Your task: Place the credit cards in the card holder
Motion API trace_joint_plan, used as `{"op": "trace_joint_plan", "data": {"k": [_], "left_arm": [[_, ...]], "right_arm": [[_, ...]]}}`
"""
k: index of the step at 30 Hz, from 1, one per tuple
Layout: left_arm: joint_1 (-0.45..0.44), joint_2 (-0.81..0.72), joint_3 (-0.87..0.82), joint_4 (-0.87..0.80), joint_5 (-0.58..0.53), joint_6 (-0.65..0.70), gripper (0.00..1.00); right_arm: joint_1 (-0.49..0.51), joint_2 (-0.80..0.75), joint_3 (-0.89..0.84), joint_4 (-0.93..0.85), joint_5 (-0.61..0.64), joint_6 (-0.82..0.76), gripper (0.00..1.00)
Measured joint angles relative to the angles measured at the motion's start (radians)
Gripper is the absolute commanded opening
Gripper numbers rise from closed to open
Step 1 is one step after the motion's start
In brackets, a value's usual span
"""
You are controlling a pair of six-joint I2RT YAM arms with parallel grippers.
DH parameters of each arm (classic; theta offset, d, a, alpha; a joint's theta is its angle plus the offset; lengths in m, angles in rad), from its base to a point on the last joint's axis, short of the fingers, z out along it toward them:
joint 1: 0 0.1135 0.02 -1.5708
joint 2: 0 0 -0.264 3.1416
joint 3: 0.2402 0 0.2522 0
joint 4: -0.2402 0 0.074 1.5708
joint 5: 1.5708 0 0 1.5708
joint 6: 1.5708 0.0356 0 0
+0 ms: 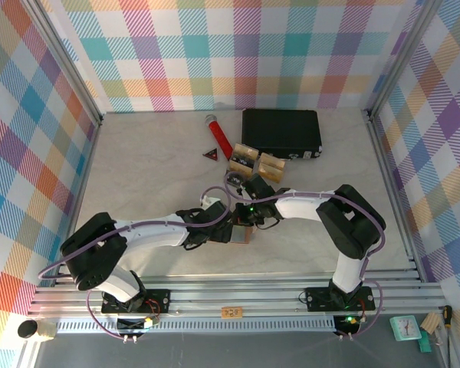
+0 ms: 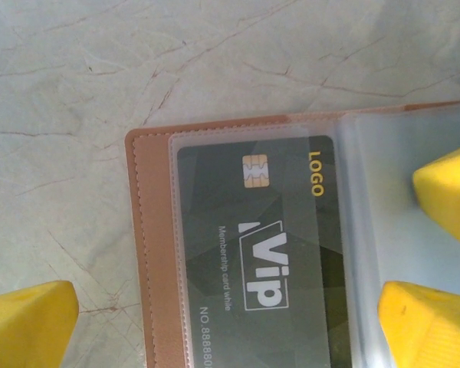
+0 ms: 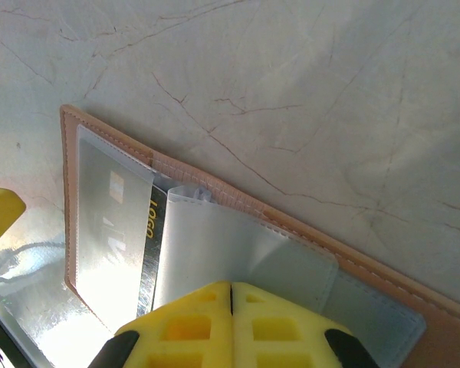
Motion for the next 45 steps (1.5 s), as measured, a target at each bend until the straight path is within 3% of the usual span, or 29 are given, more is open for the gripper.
{"op": "trace_joint_plan", "data": {"k": [7,11,14,20,40,45], "left_arm": [[0.0,0.008,-0.014,0.018,-0.002,0.0,1.0],[0.001,0.008,-0.025,0.023,-0.006,-0.002,1.0],[0.001,0.008,-0.033,0.034,-0.008,-0.004,1.0],[0.002,0.008,-0.04,0.038,-0.012,-0.008,1.0],[0.002,0.007,-0.055,0.057,-0.013,-0.009,1.0],[0.002,0.006,-0.056,0.06,-0.013,-0.009,1.0]], "right_arm": [[0.0,0.0,0.0,0.0,0.0,0.0,0.0],[0.0,-0.006,0.0,-0.007,0.005,0.008,0.28],[0.001,-0.037,0.0,-0.024,0.025,0.007,0.37],[0.0,-0.103,0.0,-0.034,0.06,0.013,0.4],[0.0,-0.074,-0.027,-0.011,0.056,0.058,0.44],[0.0,-0.074,-0.034,-0.005,0.057,0.066,0.55]]}}
